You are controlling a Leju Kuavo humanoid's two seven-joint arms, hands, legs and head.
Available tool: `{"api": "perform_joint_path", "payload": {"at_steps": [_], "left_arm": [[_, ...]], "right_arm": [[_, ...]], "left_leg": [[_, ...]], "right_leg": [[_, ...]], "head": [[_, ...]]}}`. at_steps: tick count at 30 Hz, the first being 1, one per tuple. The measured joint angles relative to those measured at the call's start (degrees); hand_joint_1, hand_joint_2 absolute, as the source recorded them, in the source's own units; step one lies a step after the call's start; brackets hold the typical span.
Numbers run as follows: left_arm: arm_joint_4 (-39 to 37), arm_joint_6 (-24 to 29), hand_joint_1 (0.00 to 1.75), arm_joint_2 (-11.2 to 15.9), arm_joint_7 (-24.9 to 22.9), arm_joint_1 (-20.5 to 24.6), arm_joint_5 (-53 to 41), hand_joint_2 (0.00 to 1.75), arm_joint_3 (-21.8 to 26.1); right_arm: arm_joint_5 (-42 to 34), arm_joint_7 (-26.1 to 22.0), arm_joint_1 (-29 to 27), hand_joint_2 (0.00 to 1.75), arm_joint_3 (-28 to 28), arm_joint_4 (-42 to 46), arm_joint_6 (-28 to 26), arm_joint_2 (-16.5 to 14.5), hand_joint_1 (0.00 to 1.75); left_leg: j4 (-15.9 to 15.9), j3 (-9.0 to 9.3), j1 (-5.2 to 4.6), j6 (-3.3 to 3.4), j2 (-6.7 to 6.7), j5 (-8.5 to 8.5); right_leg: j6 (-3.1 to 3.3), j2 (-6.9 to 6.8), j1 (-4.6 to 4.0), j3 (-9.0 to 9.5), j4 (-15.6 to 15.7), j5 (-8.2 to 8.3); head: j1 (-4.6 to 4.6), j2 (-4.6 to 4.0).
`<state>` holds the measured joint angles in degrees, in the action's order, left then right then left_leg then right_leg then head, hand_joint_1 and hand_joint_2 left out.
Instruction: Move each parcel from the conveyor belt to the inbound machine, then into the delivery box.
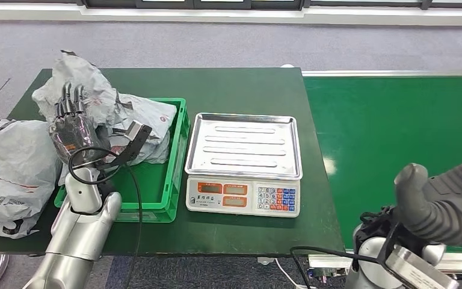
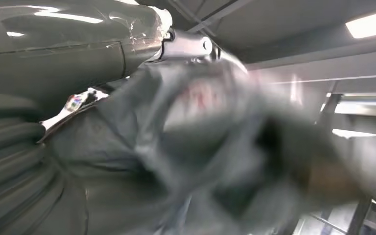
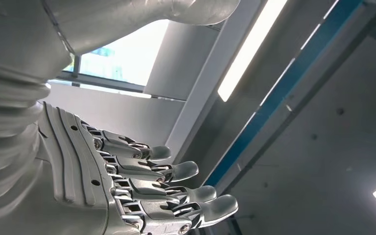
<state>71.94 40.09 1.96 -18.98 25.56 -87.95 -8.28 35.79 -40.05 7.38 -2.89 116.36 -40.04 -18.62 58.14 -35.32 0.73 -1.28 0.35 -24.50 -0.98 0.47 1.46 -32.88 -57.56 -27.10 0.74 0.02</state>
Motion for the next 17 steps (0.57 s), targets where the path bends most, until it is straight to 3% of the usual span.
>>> {"api": "perform_joint_path", "payload": {"at_steps": [8, 10, 14, 17], "left_arm": [[-0.4, 0.0, 0.00, 0.6, 1.2, -0.5, 0.0, 1.75, -2.0], [-0.3, 0.0, 0.00, -0.1, 6.8, -1.0, 0.3, 1.75, -1.7], [0.9, 0.0, 0.00, -3.8, 25.0, -3.3, 2.2, 1.75, 2.4], [2.2, 0.0, 0.00, -6.7, 32.1, -4.7, 2.0, 1.75, 5.4]], "right_arm": [[0.2, 0.0, 0.1, 1.75, 0.3, -1.4, 0.0, 0.0, 0.00], [0.3, 0.0, 0.1, 1.75, 0.4, -1.6, 0.0, 0.0, 0.00], [0.7, 0.0, 0.1, 1.75, 0.8, -2.2, 0.0, 0.0, 0.00], [0.8, 0.0, 0.1, 1.75, 0.9, -2.6, 0.0, 0.0, 0.00]], "left_leg": [[0.0, 0.00, 0.00, -0.01, -0.01, 0.00], [0.0, 0.00, 0.00, -0.01, -0.02, -0.01], [0.0, -0.03, -0.01, -0.02, -0.06, -0.03], [0.0, -0.03, -0.02, -0.02, -0.04, -0.05]], "right_leg": [[0.00, 0.00, 0.00, -0.01, 0.0, 0.00], [0.00, -0.01, 0.00, 0.00, 0.0, 0.00], [0.00, -0.06, 0.01, 0.02, 0.0, -0.01], [0.00, -0.05, 0.02, 0.00, 0.0, -0.01]], "head": [[0.00, 0.00], [0.00, 0.00], [0.00, 0.00], [0.00, 0.00]]}}
